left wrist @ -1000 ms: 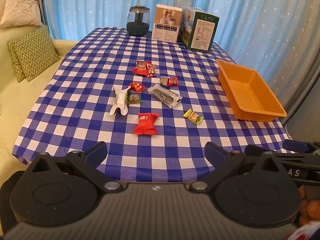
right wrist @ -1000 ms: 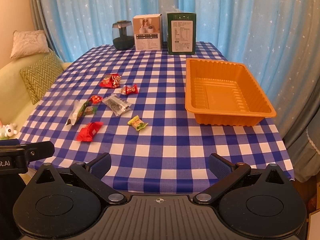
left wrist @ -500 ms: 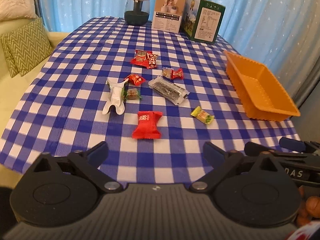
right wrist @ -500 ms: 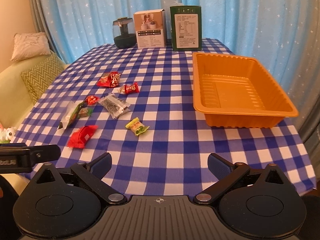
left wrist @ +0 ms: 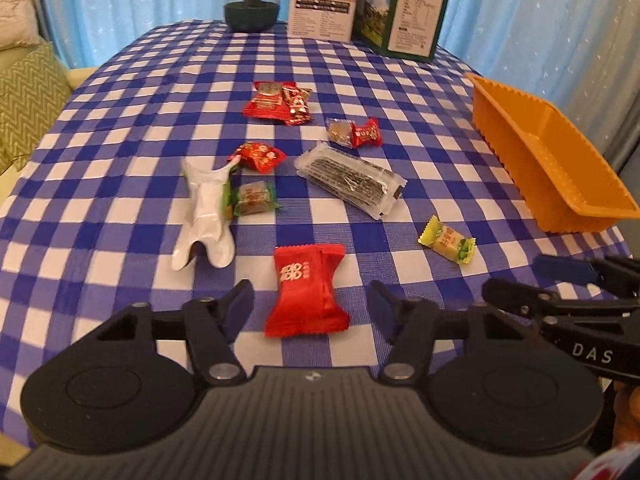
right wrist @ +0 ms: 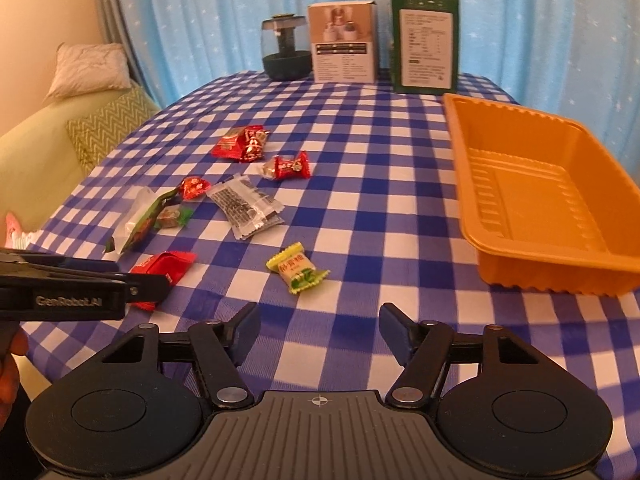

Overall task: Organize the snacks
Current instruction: 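Grasp the red candy pack with the left tool while the right tool grasps the yellow-green candy, then carry both candies over the orange tray and open both tools to drop them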

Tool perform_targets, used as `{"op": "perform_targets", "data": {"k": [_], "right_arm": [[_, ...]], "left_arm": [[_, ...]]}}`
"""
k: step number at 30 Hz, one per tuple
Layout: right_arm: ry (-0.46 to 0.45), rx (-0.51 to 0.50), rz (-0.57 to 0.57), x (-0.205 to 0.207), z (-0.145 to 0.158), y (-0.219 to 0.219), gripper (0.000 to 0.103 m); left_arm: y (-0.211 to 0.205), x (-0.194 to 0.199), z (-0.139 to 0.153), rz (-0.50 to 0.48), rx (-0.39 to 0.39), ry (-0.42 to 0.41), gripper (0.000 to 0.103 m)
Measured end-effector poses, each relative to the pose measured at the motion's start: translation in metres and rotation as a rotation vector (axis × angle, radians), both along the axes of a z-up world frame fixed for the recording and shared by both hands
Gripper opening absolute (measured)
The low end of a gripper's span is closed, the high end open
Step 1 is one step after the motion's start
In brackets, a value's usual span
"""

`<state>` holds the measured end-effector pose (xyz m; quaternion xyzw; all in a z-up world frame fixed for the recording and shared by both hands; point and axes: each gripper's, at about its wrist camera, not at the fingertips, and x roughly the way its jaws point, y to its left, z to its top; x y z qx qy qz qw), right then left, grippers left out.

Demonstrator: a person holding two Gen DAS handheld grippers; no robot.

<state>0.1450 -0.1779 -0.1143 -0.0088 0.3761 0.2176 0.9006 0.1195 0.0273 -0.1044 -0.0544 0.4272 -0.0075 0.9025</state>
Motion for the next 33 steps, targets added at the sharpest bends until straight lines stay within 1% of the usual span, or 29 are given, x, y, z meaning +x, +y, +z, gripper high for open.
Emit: {"op": "perform_targets", "data": {"k": [1, 3, 4, 5, 8, 11, 13, 14, 20, 22, 23, 24, 27, 30, 33], "right_arm": [[-0.002, -0.001, 0.009, 0.003, -0.002, 0.002, 0.066], [-0.009, 0.008, 0.028, 0.008, -0.004, 0.004, 0.066], [-0.011, 0.009, 0.034, 0.010, -0.005, 0.005, 0.065], [-0.012, 0.009, 0.035, 0.012, -0.006, 0.006, 0.065], [-0.008, 0.011, 0.041, 0.020, -0.010, 0.009, 0.064], [-0.014, 0.007, 0.058, 0.026, -0.012, 0.014, 0.059], [-0.018, 0.008, 0.074, 0.030, -0.013, 0.018, 0.054], [-0.024, 0.004, 0.082, 0.032, -0.013, 0.020, 0.053], [-0.060, -0.040, 0.121, 0.043, -0.016, 0.032, 0.043], [-0.060, -0.063, 0.136, 0.047, -0.019, 0.036, 0.033], [-0.056, -0.069, 0.142, 0.047, -0.020, 0.036, 0.029], [-0.050, -0.073, 0.148, 0.047, -0.020, 0.037, 0.024], [-0.054, -0.089, 0.156, 0.041, -0.022, 0.038, 0.022], [-0.044, -0.065, 0.129, 0.039, -0.020, 0.034, 0.021], [-0.059, -0.049, 0.116, 0.034, -0.014, 0.030, 0.021]], "left_arm": [[-0.001, 0.002, -0.002, -0.008, -0.005, -0.003, 0.052], [-0.002, 0.005, -0.005, -0.017, -0.008, -0.003, 0.042], [-0.003, 0.007, -0.006, -0.017, 0.000, -0.001, 0.035], [-0.003, 0.007, -0.007, -0.015, 0.008, 0.000, 0.032], [-0.003, 0.006, -0.010, -0.012, 0.016, -0.001, 0.028], [-0.003, 0.004, -0.009, -0.008, 0.017, -0.010, 0.026], [-0.002, 0.003, -0.007, 0.001, 0.009, -0.014, 0.025], [-0.001, 0.003, -0.007, 0.003, 0.002, -0.013, 0.025], [0.001, 0.000, -0.003, 0.007, -0.012, -0.020, 0.025], [0.001, -0.001, -0.003, 0.008, -0.013, -0.020, 0.025], [0.000, -0.001, -0.004, 0.007, -0.014, -0.019, 0.025], [0.000, -0.001, -0.004, 0.006, -0.015, -0.017, 0.025], [0.001, -0.001, -0.006, 0.004, -0.014, -0.013, 0.025], [0.000, -0.001, -0.005, 0.003, -0.011, -0.012, 0.024], [-0.001, -0.003, 0.001, 0.001, -0.009, -0.026, 0.024]]}}
